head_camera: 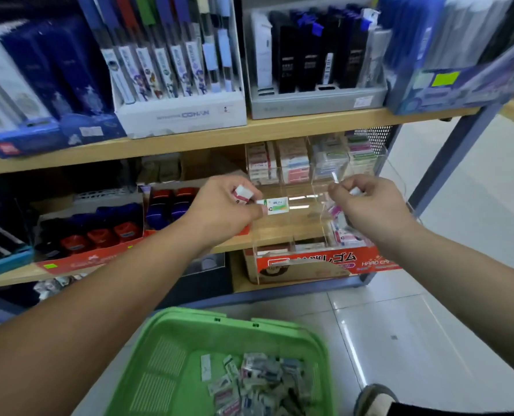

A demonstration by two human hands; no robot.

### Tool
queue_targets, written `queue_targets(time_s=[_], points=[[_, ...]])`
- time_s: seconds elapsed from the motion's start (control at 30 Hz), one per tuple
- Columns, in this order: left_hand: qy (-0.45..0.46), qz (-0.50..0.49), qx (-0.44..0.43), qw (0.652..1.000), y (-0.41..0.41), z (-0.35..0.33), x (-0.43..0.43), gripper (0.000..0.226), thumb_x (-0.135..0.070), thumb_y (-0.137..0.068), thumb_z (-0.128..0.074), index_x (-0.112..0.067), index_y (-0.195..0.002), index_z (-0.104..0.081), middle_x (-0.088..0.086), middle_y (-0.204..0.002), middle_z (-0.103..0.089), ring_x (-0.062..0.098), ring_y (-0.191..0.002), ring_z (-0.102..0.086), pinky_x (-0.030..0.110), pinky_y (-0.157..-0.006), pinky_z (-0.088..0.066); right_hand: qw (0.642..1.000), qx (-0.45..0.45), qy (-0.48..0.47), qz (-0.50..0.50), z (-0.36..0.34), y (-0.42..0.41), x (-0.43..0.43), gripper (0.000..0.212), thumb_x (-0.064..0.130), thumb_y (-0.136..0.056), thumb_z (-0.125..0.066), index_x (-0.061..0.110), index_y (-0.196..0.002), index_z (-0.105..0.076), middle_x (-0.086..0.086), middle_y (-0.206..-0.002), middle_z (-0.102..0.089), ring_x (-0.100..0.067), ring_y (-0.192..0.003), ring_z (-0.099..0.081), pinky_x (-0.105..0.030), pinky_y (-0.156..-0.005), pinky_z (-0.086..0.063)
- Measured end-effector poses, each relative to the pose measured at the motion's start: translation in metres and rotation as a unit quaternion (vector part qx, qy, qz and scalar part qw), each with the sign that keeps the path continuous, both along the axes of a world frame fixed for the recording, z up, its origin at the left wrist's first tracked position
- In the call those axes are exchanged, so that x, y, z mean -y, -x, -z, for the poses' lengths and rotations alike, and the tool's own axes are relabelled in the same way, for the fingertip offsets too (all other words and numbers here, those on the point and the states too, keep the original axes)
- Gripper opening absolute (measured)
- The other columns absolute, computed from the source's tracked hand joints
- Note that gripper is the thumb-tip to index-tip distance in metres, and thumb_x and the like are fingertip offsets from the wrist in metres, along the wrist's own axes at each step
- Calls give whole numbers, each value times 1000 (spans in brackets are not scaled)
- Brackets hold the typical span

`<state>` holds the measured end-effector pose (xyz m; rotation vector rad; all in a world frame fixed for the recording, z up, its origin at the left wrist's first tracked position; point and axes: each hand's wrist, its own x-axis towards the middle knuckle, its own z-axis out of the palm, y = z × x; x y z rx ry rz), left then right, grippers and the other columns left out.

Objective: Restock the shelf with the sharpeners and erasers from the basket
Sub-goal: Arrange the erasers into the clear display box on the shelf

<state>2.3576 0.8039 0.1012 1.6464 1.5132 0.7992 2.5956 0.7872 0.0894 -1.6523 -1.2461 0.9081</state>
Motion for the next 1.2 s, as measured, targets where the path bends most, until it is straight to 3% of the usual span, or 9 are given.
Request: queue_targets(time_s=[0.2, 0.33, 0.5, 0.57, 0.7, 0.83, 1.0, 1.1, 1.2], points=[[-36, 102, -91, 990, -47, 2, -21, 10, -18, -86, -82, -25, -90, -76, -11, -92, -71, -1, -83, -65, 17, -69, -52, 1000, -6, -14, 0, 13, -23, -8, 15, 19, -99, -65, 11, -87, -70, 16, -49, -60, -3, -39, -48, -19, -43, -43], [-51, 163, -199, 965, -65, 13, -28, 15, -17, -86, -78, -29, -80, -71, -9, -85, -69, 4, -80, -65, 34, -72, -59, 1000, -9, -20, 17, 13, -40, -9, 19, 22, -100, -63, 13, -87, -72, 9, -64, -66, -3, -46, -57, -24, -48, -46], [-82, 90, -77, 990, -77, 7, -39, 8, -14, -87, -75, -14, -85, -68, 4, -91, -71, 17, -89, -68, 43, -80, -61, 998, -35, 0, 50, 17, -58, -10, 23, 22, -102, -55, 16, -94, -75, 18, -82, -70, 3, -65, -68, -27, -51, -54], [-70, 87, -34, 993, -87, 2, -41, 9, -12, -86, -76, -11, -84, -67, 6, -89, -71, 14, -85, -68, 36, -74, -60, 997, -42, 2, 63, 19, -65, -10, 24, 22, -102, -54, 18, -93, -76, 21, -80, -71, 1, -70, -72, -30, -55, -57], [-17, 171, -93, 981, -111, 15, -36, 13, -10, -86, -78, -15, -78, -69, -4, -78, -69, -2, -69, -63, 20, -60, -50, 994, -52, -10, 96, 18, -75, -9, 22, 24, -103, -57, 22, -94, -77, 25, -80, -71, 1, -75, -72, -30, -59, -59], [-4, 203, -179, 963, -134, 32, -34, 12, -16, -83, -80, -18, -75, -71, -1, -81, -71, 15, -77, -68, 41, -71, -60, 994, -44, -8, 99, 21, -82, -4, 22, 25, -101, -58, 22, -90, -77, 25, -81, -70, -15, -77, -72, -35, -68, -61], [35, 259, -263, 929, -143, 29, -33, 5, -24, -88, -77, -25, -92, -80, -7, -95, -75, 9, -89, -68, 35, -83, -61, 995, -54, 2, 83, 18, -84, 0, 23, 25, -102, -57, 23, -90, -76, 26, -74, -69, -2, -70, -71, -31, -57, -58], [79, 257, -198, 943, -140, 20, -37, 17, -19, -94, -72, -28, -107, -76, -10, -110, -72, 6, -100, -66, 23, -83, -56, 995, -78, 14, 67, 15, -83, 4, 23, 22, -102, -58, 19, -92, -78, 10, -80, -73, -21, -81, -75, -53, -67, -63], [159, 239, -32, 958, -129, 12, -40, 34, 4, -92, -63, -22, -113, -73, -6, -108, -69, 8, -92, -64, 19, -71, -50, 993, -109, 17, 47, 11, -80, 7, 19, 19, -101, -62, 16, -92, -78, -5, -89, -73, -44, -90, -72, -64, -72, -58]])
